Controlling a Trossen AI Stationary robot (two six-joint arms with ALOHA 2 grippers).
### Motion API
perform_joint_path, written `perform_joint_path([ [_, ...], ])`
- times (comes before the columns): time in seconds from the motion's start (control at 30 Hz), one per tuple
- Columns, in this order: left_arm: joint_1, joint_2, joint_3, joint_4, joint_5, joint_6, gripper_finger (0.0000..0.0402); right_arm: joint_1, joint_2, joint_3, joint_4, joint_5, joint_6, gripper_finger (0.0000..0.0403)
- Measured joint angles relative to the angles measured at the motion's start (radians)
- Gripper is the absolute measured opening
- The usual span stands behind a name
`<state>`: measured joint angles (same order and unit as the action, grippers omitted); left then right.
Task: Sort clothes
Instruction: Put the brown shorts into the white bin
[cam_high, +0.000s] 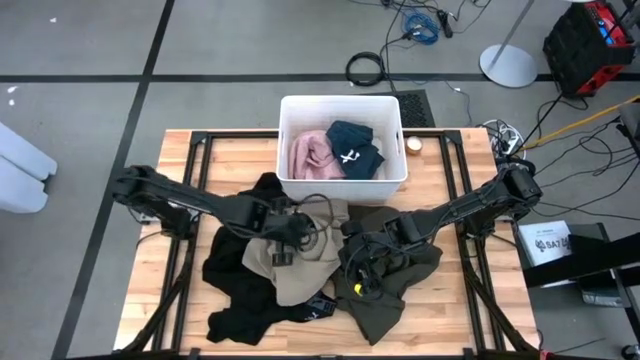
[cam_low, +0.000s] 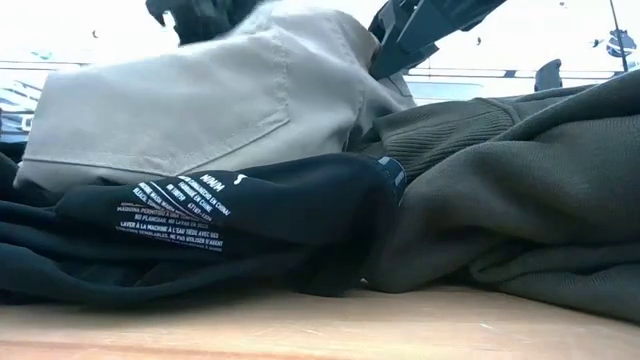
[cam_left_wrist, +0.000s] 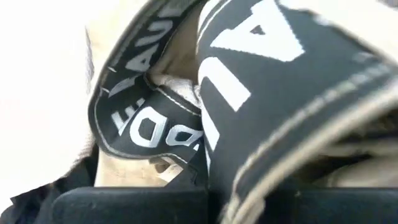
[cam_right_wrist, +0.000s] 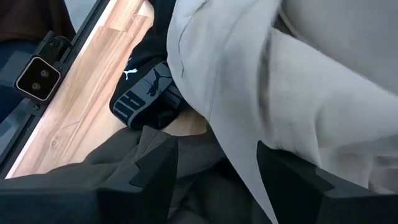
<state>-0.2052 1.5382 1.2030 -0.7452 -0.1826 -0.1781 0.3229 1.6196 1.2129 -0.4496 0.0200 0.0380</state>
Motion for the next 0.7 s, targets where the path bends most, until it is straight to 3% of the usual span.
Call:
perform_joint_path([
  [0.23,-0.019,-0.087,0.002,-0.010,0.005,-0.055,0.0014,0.000,0.000,0.000,0.005,0.000,0.003,0.0208],
  [0.53,-0.020,-0.049,-0.043,-0.179,0.383,-0.217,0.0023,0.000,0.000,0.000,0.004,0.001,0.021,0.0208],
  [0.7,-0.020,0.004,-0.084,-0.220,0.398,-0.177,0.0029,0.000,0.000,0.000,0.004,0.001,0.022,0.0208],
])
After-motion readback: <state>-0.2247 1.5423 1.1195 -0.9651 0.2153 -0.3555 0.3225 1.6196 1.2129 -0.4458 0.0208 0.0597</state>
